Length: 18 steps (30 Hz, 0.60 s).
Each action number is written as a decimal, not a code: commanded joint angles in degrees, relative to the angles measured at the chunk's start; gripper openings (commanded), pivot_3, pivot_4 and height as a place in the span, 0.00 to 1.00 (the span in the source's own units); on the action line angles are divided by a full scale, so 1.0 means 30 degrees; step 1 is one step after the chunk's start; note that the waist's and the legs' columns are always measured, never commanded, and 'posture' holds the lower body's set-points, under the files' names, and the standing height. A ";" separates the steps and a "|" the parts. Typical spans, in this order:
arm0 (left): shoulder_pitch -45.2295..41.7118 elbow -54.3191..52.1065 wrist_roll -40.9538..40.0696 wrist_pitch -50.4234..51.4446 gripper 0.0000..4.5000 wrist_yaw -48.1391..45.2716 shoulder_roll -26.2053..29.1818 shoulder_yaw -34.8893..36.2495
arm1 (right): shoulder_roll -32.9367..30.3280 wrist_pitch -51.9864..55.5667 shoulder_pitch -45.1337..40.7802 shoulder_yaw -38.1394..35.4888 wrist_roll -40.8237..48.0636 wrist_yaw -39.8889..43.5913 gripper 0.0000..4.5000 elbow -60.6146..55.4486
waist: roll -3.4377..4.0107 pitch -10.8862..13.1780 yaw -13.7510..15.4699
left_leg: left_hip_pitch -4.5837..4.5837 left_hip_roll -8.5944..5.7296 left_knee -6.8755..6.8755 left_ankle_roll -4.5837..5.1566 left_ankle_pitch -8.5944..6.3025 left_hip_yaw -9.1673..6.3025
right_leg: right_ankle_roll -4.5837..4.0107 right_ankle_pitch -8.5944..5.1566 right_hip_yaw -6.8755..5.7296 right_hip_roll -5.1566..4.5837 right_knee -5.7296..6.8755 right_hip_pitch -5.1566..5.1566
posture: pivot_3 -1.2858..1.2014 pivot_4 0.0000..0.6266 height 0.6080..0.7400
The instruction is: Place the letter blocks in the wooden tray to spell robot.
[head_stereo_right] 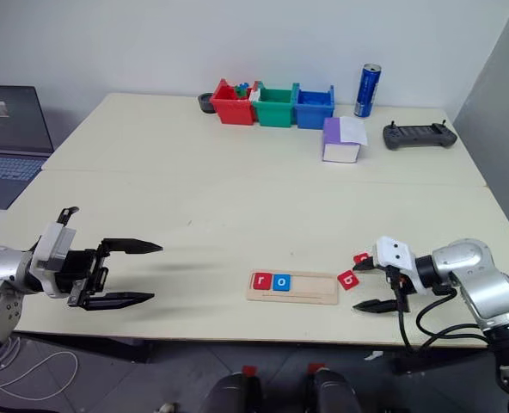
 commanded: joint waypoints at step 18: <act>-0.0892 0.0765 0.0399 -0.0215 1.00 -0.0131 -0.0232 0.0038 | 0.5147 1.1009 0.6729 -0.3918 0.1307 -1.3334 0.99 -1.1515 | -0.0032 -0.0024 0.0025 | -0.0005 -0.0006 -0.0006 -0.0002 -0.0005 -0.0020 | 0.0002 -0.0002 -0.0006 -0.0005 -0.0007 0.0003 | 0.52 0.24 1.00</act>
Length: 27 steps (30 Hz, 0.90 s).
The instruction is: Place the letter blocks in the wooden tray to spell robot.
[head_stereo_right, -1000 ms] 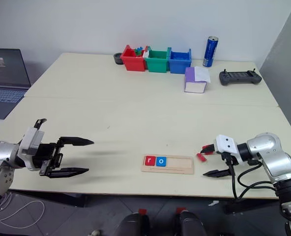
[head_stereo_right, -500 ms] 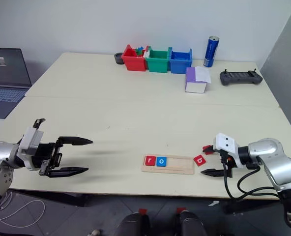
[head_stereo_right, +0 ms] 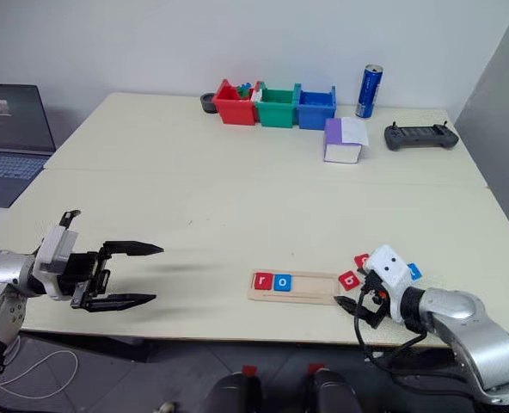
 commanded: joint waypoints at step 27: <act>-0.2539 0.1802 -0.0107 -0.1068 1.00 -0.0125 0.0329 -0.2141 | 0.3312 -0.0622 0.1117 -0.0411 -0.0294 -0.5091 0.87 0.1068 | -0.0012 -0.0008 -0.0054 | 0.0000 -0.0003 0.0003 0.0003 0.0000 0.0004 | 0.0003 0.0001 0.0008 0.0009 -0.0001 0.0002 | 0.52 0.24 1.00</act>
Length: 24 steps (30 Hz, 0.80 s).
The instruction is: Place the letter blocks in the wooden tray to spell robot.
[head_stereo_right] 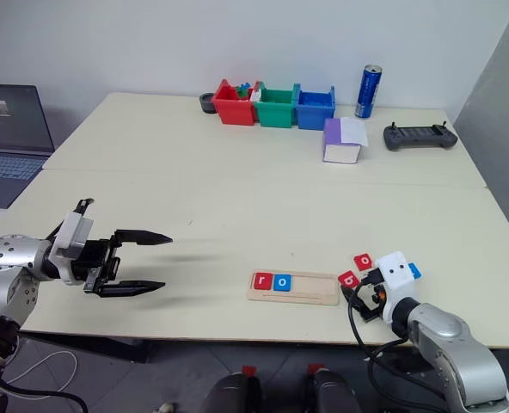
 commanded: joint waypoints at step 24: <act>-0.0254 -0.0219 -0.0106 -0.0198 1.00 -0.0123 0.0062 0.0055 | -0.7535 -0.3893 -0.5707 0.2822 0.2734 1.1097 0.33 0.0513 | -0.0011 -0.0004 -0.0101 | 0.0005 0.0010 -0.0014 0.0003 -0.0002 -0.0029 | 0.0001 -0.0003 -0.0021 0.0022 -0.0011 0.0001 | 0.52 0.24 1.00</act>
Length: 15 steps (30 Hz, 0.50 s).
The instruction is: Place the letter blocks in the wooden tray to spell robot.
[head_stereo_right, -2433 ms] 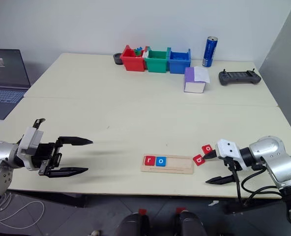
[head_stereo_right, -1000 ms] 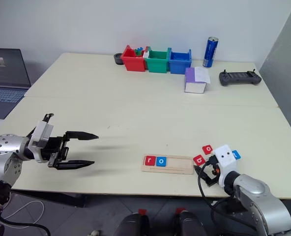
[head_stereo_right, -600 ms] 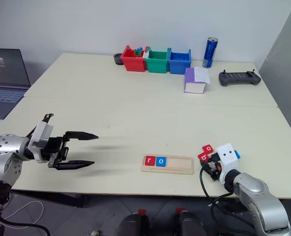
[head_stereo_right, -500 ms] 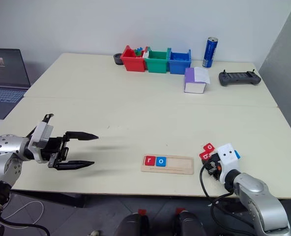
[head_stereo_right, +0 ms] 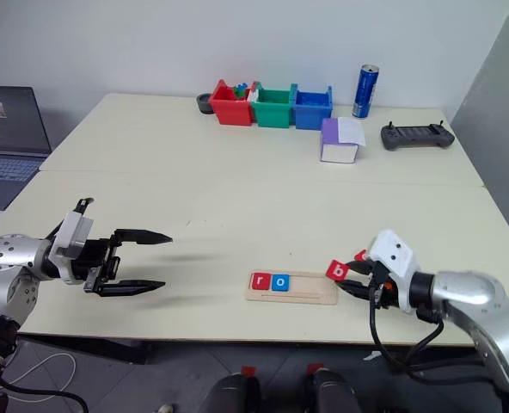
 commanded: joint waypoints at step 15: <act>0.1628 -0.1856 -0.0256 0.0429 1.00 -0.0125 0.0231 0.1562 | 0.1351 -0.7631 -0.7334 0.8382 -0.5487 0.7216 0.33 0.9021 | 0.0003 0.0005 -0.0098 | -0.0025 -0.0005 0.0027 -0.0005 0.0004 0.0030 | -0.0005 0.0002 0.0013 -0.0017 0.0010 -0.0015 | 0.52 0.24 1.00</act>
